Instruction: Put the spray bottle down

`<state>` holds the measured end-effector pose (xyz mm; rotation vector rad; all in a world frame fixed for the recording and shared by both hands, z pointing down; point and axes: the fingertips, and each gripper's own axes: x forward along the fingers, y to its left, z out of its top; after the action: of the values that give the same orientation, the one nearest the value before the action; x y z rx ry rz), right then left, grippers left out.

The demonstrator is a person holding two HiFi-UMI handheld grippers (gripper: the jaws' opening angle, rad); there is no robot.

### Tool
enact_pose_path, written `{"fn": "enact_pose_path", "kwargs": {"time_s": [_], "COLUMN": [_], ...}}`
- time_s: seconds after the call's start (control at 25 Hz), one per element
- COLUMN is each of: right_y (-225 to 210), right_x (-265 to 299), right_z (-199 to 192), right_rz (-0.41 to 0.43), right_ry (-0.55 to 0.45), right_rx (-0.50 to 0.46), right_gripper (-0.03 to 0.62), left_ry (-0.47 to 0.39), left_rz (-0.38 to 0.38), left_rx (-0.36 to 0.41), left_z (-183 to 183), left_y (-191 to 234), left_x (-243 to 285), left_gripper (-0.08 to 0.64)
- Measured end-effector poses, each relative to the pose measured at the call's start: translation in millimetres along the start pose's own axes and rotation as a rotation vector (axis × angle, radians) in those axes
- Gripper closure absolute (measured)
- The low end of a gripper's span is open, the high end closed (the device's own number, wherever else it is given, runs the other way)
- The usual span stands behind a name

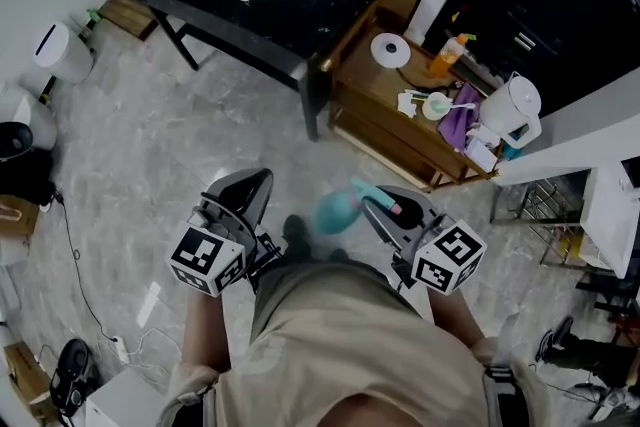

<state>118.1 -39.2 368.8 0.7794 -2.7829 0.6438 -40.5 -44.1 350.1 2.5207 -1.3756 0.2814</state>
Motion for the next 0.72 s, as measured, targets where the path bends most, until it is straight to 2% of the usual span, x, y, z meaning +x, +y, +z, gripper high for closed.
{"fn": "enact_pose_path", "kwargs": {"time_s": [0.2, 0.72], "right_y": [-1.9, -9.6], "right_x": [22.0, 64.0], "right_z": [11.6, 39.5], "right_rz": [-0.019, -0.099], "right_ry": [0.006, 0.007], "right_rx": [-0.014, -0.045], "right_gripper": [0.499, 0.499], "left_ry": [-0.019, -0.030], "left_rz": [0.003, -0.062], "left_rx": [-0.033, -0.054], "left_z": [4.6, 8.9], "left_y": [32.5, 80.9], "left_x": [7.2, 16.1], "left_gripper": [0.551, 0.551]}}
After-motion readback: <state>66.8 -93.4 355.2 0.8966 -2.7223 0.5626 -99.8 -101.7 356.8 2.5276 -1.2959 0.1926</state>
